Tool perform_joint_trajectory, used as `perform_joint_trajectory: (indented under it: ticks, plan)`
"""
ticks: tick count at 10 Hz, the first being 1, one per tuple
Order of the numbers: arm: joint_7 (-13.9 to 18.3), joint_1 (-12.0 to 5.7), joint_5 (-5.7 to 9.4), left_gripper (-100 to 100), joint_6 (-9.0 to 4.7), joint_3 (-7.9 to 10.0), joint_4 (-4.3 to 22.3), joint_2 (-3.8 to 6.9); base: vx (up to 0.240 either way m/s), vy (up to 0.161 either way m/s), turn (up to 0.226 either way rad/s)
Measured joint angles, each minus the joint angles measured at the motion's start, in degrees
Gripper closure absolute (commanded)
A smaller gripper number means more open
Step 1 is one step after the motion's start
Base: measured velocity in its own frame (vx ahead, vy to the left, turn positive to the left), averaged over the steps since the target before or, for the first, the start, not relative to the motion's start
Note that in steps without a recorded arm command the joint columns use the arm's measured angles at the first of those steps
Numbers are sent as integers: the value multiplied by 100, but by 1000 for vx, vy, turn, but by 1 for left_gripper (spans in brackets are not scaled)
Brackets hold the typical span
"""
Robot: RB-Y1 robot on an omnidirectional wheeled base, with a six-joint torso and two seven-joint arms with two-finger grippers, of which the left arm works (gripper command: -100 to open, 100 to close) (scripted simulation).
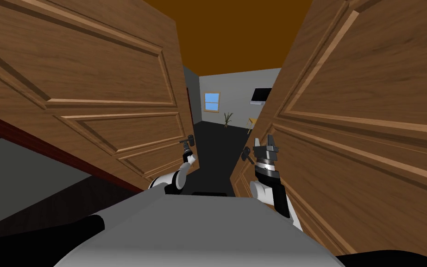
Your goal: Push the door open
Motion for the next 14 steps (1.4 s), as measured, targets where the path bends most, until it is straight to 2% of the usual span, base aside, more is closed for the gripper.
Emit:
perform_joint_trajectory:
  ticks: [1,2,3,5,6,7,8,9,10,11,12,14]
  plan:
    - [65,-71,-8,-100,-109,-16,140,63,15,20,0]
    - [149,-147,-16,-100,-218,-33,403,137,136,50,-14]
    - [256,-234,-28,-100,-344,-52,737,311,175,54,-11]
    - [215,-121,-26,-100,-246,-40,515,317,130,58,-13]
    - [256,-143,-35,-100,-265,-52,617,370,223,89,-42]
    - [283,-119,-39,-100,-261,-54,592,357,213,64,-26]
    - [266,-44,-41,-100,-206,-51,451,275,209,49,-21]
    - [211,126,-43,-100,-59,-45,115,110,122,14,23]
    - [226,95,-45,-100,-71,-46,177,96,26,-17,-14]
    - [288,-11,-49,-100,-165,-56,413,149,5,-9,-6]
    - [303,-22,-49,100,-187,-57,442,154,0,0,0]
    - [294,-2,-45,100,-159,-53,425,142,0,0,0]
